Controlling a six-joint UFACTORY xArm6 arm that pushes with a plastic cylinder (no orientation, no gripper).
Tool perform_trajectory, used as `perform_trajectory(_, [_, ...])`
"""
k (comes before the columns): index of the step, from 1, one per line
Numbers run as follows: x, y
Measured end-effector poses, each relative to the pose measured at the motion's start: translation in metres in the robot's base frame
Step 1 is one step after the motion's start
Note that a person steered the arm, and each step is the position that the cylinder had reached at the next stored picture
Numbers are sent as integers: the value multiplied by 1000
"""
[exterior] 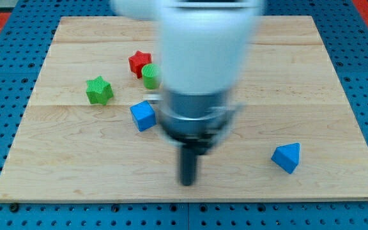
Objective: Push the blue cube closer to the group of blocks
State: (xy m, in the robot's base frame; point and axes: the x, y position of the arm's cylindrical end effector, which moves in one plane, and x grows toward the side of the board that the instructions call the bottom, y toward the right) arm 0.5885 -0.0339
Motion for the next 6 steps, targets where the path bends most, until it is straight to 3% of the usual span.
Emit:
perform_trajectory(1, [-53,-54])
perform_trajectory(2, [-107,-70])
perform_trajectory(4, [-131,-14])
perform_trajectory(5, [-146,-23])
perform_trajectory(6, [-152,77])
